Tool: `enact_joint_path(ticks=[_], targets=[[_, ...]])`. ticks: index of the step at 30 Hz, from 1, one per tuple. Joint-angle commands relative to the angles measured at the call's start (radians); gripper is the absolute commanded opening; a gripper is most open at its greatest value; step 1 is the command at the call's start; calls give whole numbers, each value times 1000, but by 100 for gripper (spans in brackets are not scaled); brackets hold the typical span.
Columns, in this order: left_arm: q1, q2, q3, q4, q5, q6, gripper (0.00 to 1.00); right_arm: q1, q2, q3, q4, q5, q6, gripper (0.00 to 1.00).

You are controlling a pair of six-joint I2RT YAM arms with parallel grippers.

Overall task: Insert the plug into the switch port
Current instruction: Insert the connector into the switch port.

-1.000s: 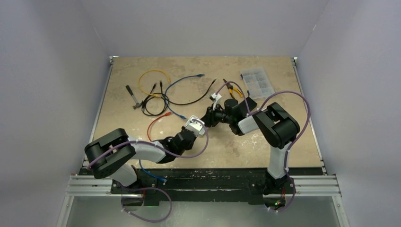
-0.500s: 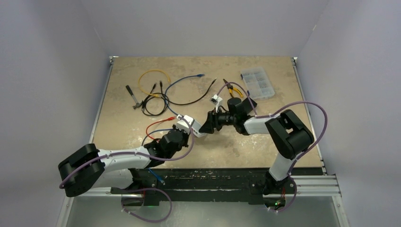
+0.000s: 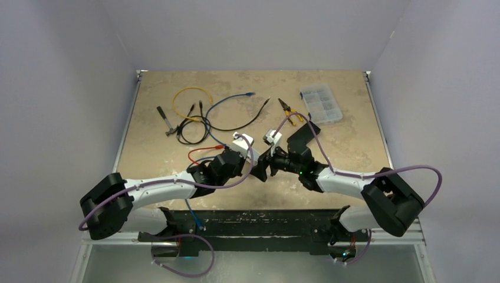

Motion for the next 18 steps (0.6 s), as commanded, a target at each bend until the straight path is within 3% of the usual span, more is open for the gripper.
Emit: enact_joint_path(ticks=[1,5,9,13,18], targets=[[12,-21,46,-10,2,4,0,13,-40,-50,97,127,70,84],[15,-66,3,14,0,-20,0,-6,-83,-69,123,144,223,83],[17,-134,-75,76,0,-36,0,-67,-87,-93,171,61,406,82],[17,-216,-157,153,-4,-41,0,-166,-62,-152,293,-53,619,89],[16,-301,-248,271,57,0,0,-182,-13,-95,234,-95,704,97]])
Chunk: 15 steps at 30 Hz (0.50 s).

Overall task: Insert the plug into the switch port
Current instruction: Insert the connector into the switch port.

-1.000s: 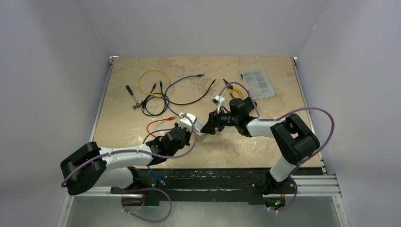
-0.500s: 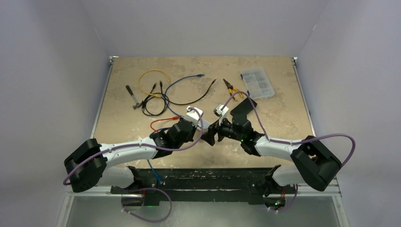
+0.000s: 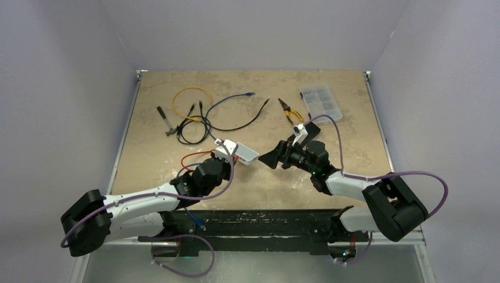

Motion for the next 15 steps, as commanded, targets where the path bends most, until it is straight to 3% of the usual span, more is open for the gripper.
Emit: enact_joint_path(ticks=[1,7,15], targets=[[5,-79,-64,205,67,36,0,-3,47,76,1,-102,145,98],[5,-122,-111,301,167,119,0,-11,152,175,-25,-267,175,98],[5,-163,-159,405,268,179,0,-26,220,206,59,-446,239,97]])
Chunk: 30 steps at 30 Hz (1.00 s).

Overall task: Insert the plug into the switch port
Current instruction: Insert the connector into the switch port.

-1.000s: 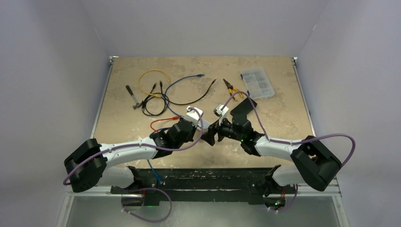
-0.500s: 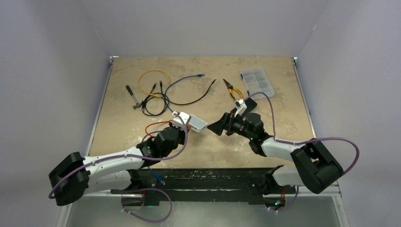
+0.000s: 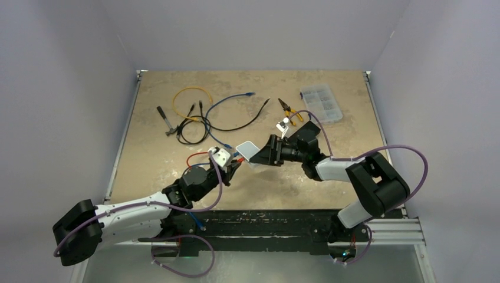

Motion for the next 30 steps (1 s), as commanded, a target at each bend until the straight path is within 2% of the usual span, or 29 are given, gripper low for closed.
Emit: enact_joint_path(ticks=[1,11,14,16,19,21,24,27,30], targets=[[4,-36,-23,170,94,62,0,-8,10,38,85,-137,59,96],[4,-48,-58,238,195,126,0,-26,15,46,175,-218,121,87],[3,-52,-76,262,213,133,0,-28,12,47,174,-226,120,79],[4,-52,-83,271,216,133,0,-27,11,44,177,-232,120,71],[4,-55,-84,265,218,165,0,-28,6,37,192,-239,124,49],[4,-63,-82,252,214,171,5,-30,0,31,196,-243,126,33],[3,-83,-71,212,204,181,19,-30,-9,24,198,-246,127,12],[3,-113,-44,117,200,200,32,-34,-14,18,201,-250,128,1],[4,-137,-26,36,205,220,37,-35,-19,12,213,-256,139,0]])
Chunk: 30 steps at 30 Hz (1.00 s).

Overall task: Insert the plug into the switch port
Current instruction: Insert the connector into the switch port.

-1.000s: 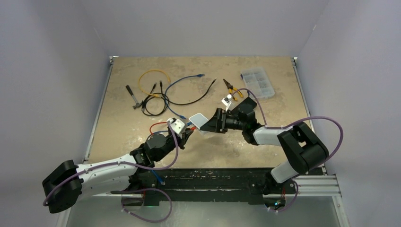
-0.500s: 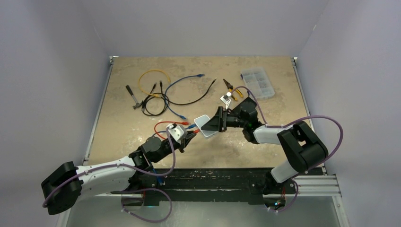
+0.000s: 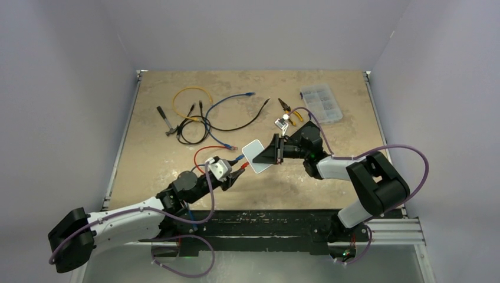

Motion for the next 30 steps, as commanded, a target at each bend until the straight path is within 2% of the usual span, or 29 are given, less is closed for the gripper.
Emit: enact_joint_path(ticks=[1,9,15,19,22,25,30], targets=[[3,-37,61,-114,14,49,38,-4,-35,-2,55,-28,2,0],[3,18,106,-195,27,97,44,-5,-55,1,49,-34,6,0],[1,76,127,-187,-15,123,44,-5,-68,2,33,-39,-4,0],[0,100,141,-181,-20,142,33,-5,-74,4,18,-45,-14,0],[1,118,154,-183,0,158,11,-5,-75,9,-8,-54,-39,0],[0,124,166,-179,19,179,0,-5,-79,19,-55,-61,-91,0],[0,134,190,-171,62,228,0,-5,-78,19,-111,-108,-163,0]])
